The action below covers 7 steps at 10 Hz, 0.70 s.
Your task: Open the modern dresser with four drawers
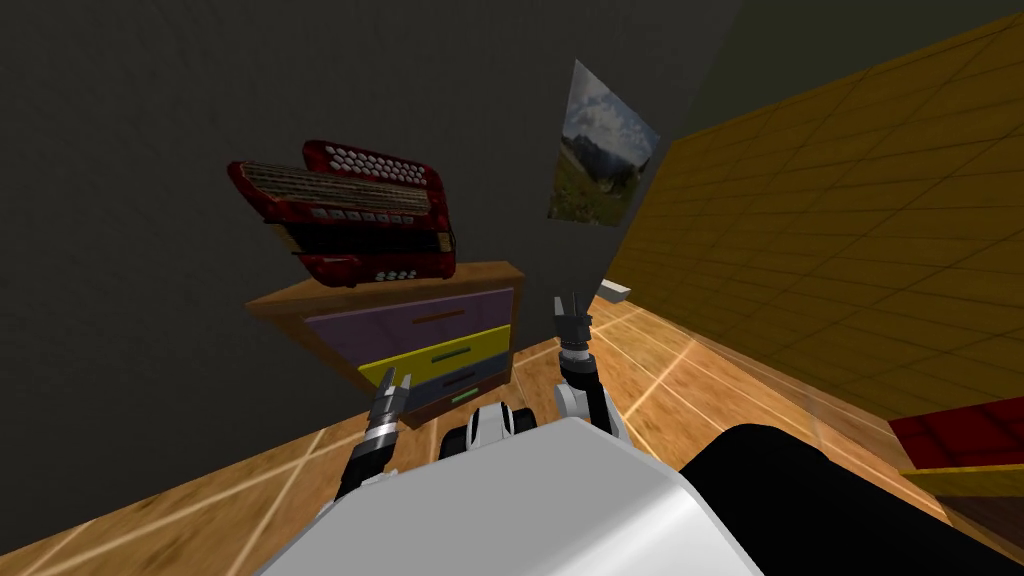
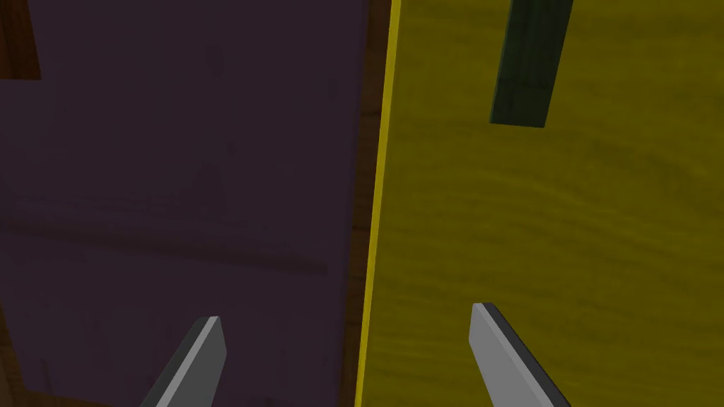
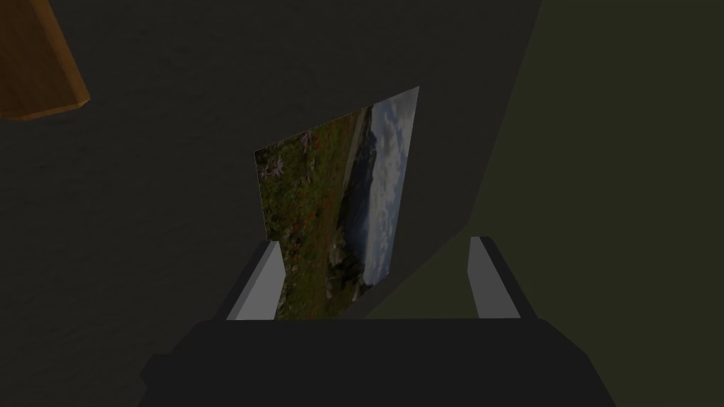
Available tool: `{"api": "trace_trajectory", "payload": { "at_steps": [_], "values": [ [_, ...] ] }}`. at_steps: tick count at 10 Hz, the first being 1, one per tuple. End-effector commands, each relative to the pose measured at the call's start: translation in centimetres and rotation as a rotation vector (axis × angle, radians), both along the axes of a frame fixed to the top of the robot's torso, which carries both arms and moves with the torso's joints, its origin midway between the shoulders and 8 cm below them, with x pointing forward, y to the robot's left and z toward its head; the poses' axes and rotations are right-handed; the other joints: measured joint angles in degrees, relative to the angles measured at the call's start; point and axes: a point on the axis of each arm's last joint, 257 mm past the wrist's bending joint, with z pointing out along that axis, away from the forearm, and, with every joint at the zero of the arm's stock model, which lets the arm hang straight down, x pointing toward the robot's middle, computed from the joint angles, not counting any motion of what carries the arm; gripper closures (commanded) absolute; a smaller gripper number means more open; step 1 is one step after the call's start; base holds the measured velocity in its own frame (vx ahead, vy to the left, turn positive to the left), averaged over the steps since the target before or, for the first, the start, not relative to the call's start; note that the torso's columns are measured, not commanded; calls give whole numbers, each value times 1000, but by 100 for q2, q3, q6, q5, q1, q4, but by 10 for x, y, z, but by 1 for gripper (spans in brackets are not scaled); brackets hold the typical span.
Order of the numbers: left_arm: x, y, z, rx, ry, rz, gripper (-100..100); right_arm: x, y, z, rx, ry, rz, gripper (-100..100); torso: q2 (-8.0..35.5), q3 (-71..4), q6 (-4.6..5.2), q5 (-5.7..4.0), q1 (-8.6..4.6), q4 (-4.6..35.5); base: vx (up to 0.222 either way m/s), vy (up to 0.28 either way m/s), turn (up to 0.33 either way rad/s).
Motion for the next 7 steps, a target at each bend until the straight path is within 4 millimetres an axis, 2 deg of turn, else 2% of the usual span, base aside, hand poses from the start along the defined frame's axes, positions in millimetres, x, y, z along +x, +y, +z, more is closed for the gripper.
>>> {"api": "trace_trajectory", "payload": {
  "at_steps": [1, 4, 7],
  "values": [
    [-4, 1, -18, -17, 27, 13, -100, 0, 0, 0, 0, 0, 0, 0, 11, 7, 0, 3, 14, 3, 54, -23, 1],
    [-12, -6, -45, -59, 67, 34, -100, 0, 0, 0, 0, 0, 0, 0, 0, 1, 0, 0, -1, 0, 71, -51, 5],
    [-18, -24, -67, -122, 95, 56, -100, 0, 0, 0, 0, 0, 0, 0, 3, 2, 0, 2, 10, 1, 72, -40, 4]
  ]
}}
